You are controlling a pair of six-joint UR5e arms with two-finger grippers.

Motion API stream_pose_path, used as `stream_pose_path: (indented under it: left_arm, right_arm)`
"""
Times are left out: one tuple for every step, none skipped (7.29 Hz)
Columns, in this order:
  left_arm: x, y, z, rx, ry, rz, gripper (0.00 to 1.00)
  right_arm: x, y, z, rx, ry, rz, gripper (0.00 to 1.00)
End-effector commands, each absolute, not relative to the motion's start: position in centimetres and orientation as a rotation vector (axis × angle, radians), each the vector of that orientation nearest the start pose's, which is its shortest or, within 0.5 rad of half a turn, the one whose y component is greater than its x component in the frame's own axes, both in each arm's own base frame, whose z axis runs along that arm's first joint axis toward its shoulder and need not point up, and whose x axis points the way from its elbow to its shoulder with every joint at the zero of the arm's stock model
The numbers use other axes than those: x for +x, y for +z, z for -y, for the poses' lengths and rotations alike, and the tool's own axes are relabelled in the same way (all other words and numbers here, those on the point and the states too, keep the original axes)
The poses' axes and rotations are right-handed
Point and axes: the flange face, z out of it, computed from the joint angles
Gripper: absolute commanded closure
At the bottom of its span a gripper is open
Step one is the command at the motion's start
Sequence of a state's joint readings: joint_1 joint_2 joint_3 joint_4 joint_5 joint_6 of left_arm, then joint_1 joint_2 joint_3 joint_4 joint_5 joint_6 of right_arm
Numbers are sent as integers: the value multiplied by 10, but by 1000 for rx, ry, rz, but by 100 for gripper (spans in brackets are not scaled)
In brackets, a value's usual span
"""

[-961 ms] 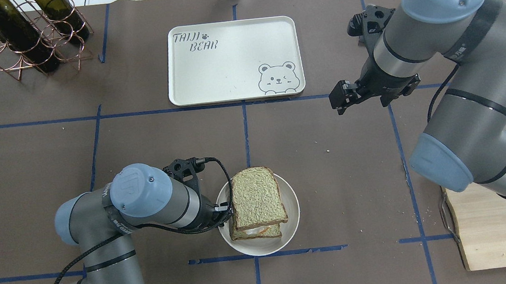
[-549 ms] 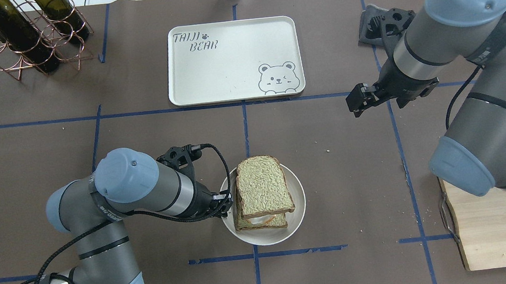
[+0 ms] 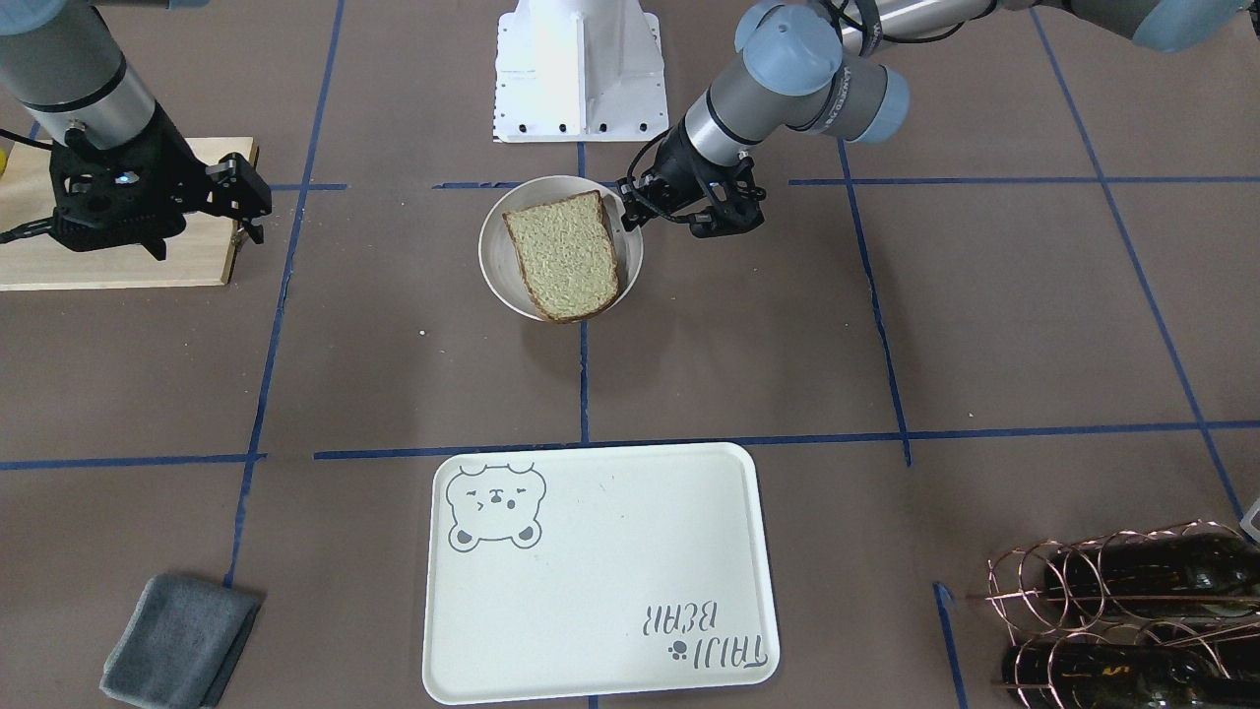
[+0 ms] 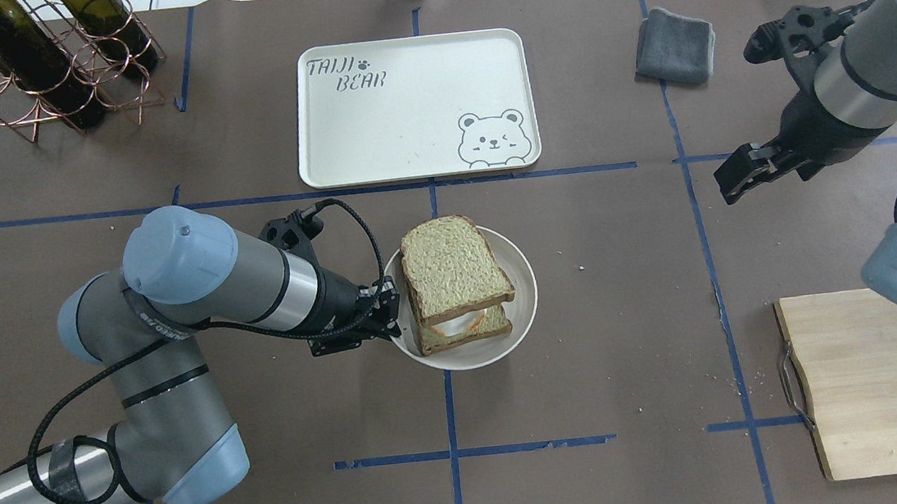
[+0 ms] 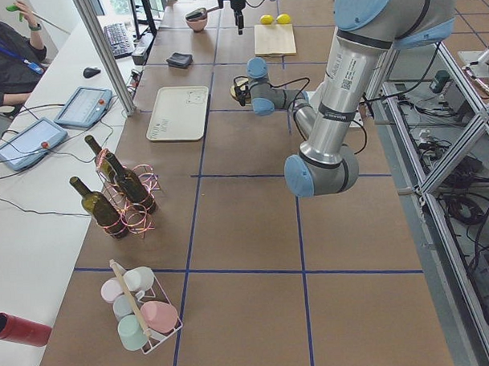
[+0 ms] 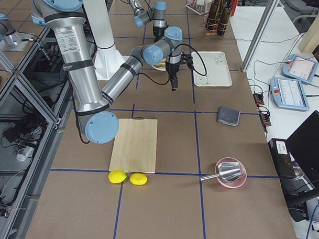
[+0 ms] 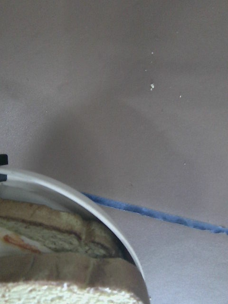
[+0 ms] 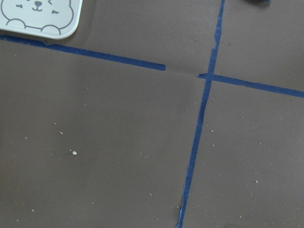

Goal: Make sandwich and place on tray
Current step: 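Grasp the plate rim with the left gripper and carry it onto the tray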

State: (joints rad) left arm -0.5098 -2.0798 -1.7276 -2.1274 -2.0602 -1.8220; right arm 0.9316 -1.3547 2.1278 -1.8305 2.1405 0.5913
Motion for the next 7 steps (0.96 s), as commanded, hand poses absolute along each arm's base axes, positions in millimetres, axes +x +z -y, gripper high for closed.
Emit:
stream_pose_path:
  left_arm:
    - [522,223,467,-306,-582,-1199,100]
    - [523,223,500,-296,-636,-1178,100]
    - [517,231,524,-301,-704,-1159,100]
    - [521,231,549,-311,-763,-1140,100]
    - [526,232,569,-310,-879,-1149,100]
    - [534,241,587,-313,-993,-1171,100]
    - [542,245,596,-319,-1038,-1180,100]
  right_arm:
    - [-172,378,462,100,-255,697,0]
    - [-142,404,470,89,-270,693,0]
    - [-111,438,481,79,-308,706,0]
    - [-79,465,495,79,-316,693,0]
    - [-64,486,502,65,-322,704,0]
    - [-57,494,505,63,-327,721,0]
    - [-57,493,506,66,-328,721,0]
